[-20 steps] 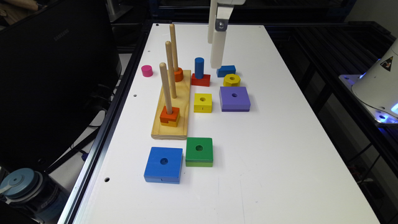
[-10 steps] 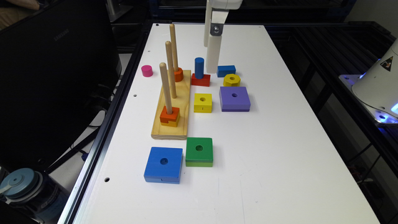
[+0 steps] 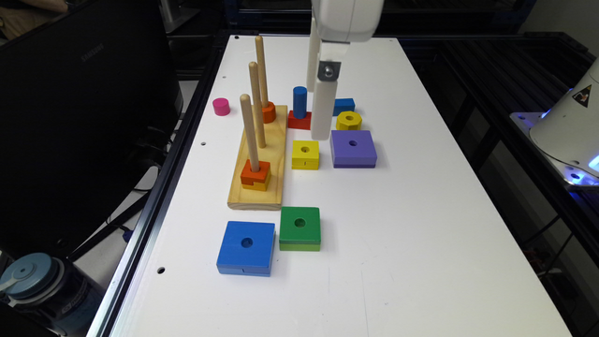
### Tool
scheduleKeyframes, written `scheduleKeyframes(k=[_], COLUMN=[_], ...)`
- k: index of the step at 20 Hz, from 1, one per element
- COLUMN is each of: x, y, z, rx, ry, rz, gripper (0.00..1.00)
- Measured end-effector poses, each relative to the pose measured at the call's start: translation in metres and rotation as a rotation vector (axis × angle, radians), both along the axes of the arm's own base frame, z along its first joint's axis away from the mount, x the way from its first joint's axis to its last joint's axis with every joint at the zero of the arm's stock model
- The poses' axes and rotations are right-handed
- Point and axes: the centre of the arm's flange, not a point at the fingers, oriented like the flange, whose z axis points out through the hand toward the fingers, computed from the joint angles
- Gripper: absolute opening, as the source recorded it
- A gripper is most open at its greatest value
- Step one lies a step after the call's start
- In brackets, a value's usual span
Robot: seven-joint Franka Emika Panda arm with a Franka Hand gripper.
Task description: Pick up green block.
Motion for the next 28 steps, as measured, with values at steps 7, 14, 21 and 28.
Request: scheduleKeyframes(k=[7,14,21,28], x=[0.018,0.021,0.023,0.025], y=[0.008,0.009,0.010,0.010], z=[-0.005,-0.026,-0.034,-0.050], rx=[0.004,-0.001,-0.005,-0.009], ry=[0.000,0.020,0.024,0.037], rz=[0.001,0.003,0.002,0.002], gripper=[1.00,1.00,1.00,1.00])
